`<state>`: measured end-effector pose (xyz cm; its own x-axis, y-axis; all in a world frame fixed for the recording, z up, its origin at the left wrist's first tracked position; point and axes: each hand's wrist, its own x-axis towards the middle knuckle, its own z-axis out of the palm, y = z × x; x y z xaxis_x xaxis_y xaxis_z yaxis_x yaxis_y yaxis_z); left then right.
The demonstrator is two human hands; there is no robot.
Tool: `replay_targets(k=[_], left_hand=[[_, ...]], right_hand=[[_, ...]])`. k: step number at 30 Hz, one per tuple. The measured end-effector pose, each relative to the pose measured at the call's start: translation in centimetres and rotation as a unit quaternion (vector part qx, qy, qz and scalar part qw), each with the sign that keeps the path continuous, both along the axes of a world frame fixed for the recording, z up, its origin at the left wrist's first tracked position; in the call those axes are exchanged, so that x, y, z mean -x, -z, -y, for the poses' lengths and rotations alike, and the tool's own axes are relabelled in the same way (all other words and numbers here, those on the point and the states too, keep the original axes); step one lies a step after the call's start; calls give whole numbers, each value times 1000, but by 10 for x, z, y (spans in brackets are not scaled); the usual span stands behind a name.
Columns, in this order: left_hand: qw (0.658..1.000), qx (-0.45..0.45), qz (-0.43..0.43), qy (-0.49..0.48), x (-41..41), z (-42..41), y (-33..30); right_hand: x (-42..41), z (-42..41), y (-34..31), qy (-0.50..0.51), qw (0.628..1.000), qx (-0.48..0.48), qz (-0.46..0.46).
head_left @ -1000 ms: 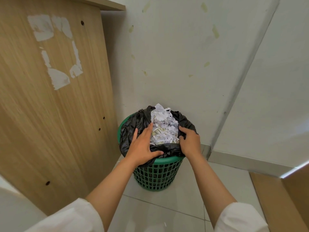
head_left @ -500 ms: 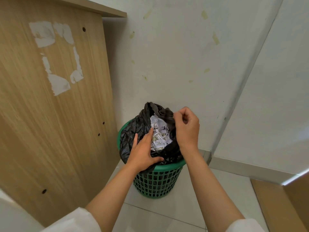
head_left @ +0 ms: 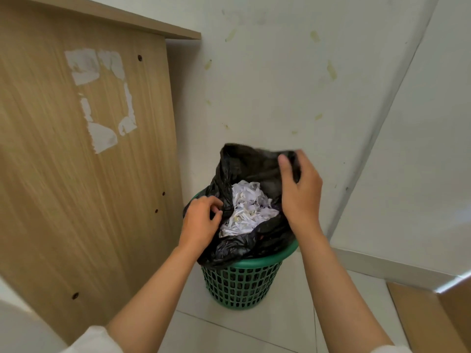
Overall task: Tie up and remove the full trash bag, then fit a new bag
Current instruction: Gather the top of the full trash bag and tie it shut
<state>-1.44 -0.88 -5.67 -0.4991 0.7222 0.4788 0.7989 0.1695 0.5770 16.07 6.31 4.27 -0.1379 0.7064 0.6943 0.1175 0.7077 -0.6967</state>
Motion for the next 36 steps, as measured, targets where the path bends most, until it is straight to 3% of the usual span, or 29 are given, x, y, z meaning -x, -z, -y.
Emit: replay_targets(k=[3, 7, 11, 14, 16, 19, 21, 24, 28, 31, 33, 35, 36], left_hand=[[1000, 6, -7, -15, 2, 0, -12], [989, 145, 36, -10, 7, 4, -13], [998, 57, 33, 7, -2, 13, -30], [984, 40, 46, 169, -29, 21, -47], [965, 101, -1, 243, -53, 23, -42], [950, 189, -116, 220, -72, 15, -19], [963, 156, -63, 211, -71, 10, -11], [976, 59, 104, 181, -65, 9, -19], [961, 25, 237, 140, -57, 9, -38], [946, 25, 302, 113, -50, 3, -41], [938, 17, 333, 97, -49, 1, -42], [933, 10, 350, 87, -49, -1, -44], [928, 9, 362, 84, -47, -2, -44]], right_hand=[[2, 2, -16, -2, 999, 16, -42], [2, -5, -2, -23, 996, 79, 43], [-1, -14, -2, -94, 977, 186, 51], [1, -27, -15, -116, 972, 198, 45], [5, -36, -21, -110, 972, 195, 70], [8, -38, -15, -98, 967, 169, 163], [6, -37, 1, -84, 957, 143, 236], [1, -32, 28, -84, 937, 125, 315], [-9, -16, 42, -212, 918, 184, 279], [-12, -9, 47, -99, 959, 57, 259], [-15, 0, 47, -24, 981, -35, 190], [-16, 14, 46, -50, 977, -124, 166], [-17, 19, 48, -82, 961, -174, 200]])
